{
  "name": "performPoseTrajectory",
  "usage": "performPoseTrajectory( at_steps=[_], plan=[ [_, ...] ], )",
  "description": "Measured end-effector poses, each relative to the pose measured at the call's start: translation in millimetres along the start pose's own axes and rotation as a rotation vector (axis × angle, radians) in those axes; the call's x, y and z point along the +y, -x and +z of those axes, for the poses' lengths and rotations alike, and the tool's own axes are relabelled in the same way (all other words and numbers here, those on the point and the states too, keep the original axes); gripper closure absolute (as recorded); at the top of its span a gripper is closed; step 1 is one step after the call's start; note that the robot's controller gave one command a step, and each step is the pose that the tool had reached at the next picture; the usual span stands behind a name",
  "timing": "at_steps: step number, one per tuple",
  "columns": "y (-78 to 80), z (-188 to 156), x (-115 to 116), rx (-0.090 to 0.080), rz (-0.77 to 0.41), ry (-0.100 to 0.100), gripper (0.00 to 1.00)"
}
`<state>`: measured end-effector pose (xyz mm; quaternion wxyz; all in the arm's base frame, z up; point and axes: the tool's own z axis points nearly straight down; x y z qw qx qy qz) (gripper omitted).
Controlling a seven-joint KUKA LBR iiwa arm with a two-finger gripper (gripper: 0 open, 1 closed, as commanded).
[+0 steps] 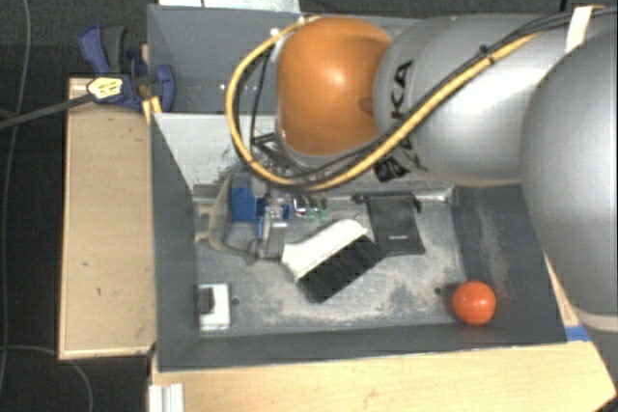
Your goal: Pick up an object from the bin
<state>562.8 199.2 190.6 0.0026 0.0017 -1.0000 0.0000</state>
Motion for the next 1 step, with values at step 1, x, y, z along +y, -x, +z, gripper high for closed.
performPoseTrajectory(
  at_steps=[1],
  plan=[
    [1.9, -5.0, -1.2, -0.008, 0.005, 0.002, 0.0]
  ],
)
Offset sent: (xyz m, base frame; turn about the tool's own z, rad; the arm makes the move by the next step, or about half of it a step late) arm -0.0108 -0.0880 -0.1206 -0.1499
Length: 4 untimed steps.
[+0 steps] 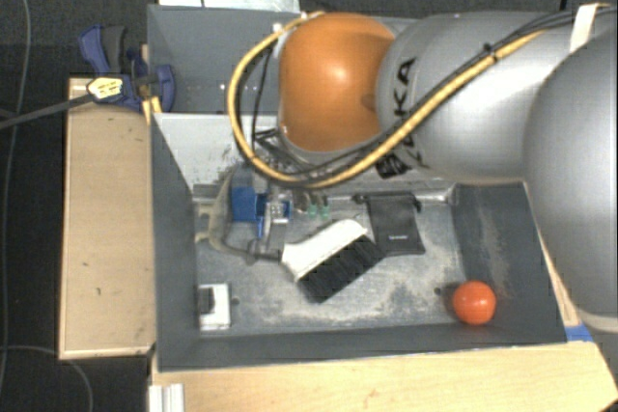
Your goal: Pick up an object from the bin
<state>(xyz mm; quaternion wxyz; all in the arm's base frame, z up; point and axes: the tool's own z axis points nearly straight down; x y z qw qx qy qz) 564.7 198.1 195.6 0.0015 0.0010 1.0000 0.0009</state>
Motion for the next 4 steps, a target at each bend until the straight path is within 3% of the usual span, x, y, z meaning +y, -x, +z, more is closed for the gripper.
performPoseTrajectory(
  at_steps=[1, 2, 3, 4],
  plan=[
    [-5.4, 59, -41, -0.001, -0.079, 0.001, 0.0],
    [-6.2, 61, -90, 0.0, -0.384, 0.0, 0.0],
    [0.9, 69, -107, -0.002, -0.327, 0.0, 0.0],
    [-12.5, 123, -92, -0.002, -0.346, 0.001, 0.0]
  ],
)
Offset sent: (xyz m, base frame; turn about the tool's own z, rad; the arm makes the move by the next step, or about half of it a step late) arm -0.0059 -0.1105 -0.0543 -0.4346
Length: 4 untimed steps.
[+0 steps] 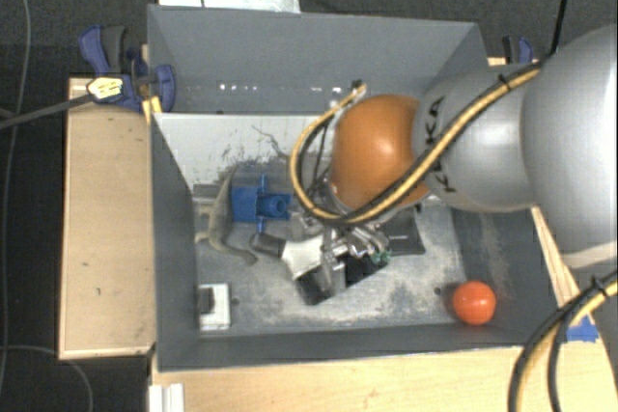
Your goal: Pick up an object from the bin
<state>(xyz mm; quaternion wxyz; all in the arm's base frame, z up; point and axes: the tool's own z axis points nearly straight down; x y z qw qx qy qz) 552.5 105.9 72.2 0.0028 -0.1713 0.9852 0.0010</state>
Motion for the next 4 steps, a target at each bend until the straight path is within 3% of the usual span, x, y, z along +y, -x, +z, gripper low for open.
performPoseTrajectory(
  at_steps=[1, 4],
  plan=[
    [5.3, 1.2, -8.9, -0.002, -0.052, 0.001, 1.0],
    [4.8, -6.1, -8.6, -0.002, -0.05, 0.001, 1.0]
  ],
)
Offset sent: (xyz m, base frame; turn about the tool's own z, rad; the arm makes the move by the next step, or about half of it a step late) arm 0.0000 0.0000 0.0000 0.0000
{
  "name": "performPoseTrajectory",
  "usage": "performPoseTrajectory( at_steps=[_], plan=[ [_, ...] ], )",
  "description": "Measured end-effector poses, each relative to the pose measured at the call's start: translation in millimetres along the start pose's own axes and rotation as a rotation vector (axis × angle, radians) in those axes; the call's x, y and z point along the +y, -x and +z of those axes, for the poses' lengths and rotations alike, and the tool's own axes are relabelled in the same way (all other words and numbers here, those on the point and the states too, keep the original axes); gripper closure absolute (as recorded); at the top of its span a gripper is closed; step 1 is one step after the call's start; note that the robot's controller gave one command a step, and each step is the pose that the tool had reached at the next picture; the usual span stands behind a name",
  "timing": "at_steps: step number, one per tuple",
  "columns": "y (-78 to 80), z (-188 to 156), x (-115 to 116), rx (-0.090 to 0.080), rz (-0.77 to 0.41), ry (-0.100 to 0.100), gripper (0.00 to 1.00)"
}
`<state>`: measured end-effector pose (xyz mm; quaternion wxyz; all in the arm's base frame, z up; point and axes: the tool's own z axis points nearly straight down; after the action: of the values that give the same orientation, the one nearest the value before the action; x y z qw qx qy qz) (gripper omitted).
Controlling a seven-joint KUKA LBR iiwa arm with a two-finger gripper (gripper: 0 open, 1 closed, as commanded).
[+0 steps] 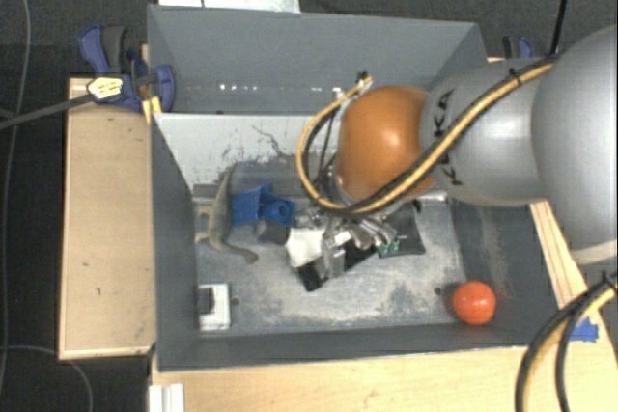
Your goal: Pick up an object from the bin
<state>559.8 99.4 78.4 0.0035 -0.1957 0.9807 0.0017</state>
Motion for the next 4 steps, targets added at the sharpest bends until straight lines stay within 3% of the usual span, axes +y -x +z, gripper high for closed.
performPoseTrajectory(
  at_steps=[3, 4],
  plan=[
    [1.1, -28, 0, -0.004, 0.005, -0.001, 1.0],
    [-0.2, -36, 0, 0.001, 0.007, 0.0, 1.0]
  ],
)
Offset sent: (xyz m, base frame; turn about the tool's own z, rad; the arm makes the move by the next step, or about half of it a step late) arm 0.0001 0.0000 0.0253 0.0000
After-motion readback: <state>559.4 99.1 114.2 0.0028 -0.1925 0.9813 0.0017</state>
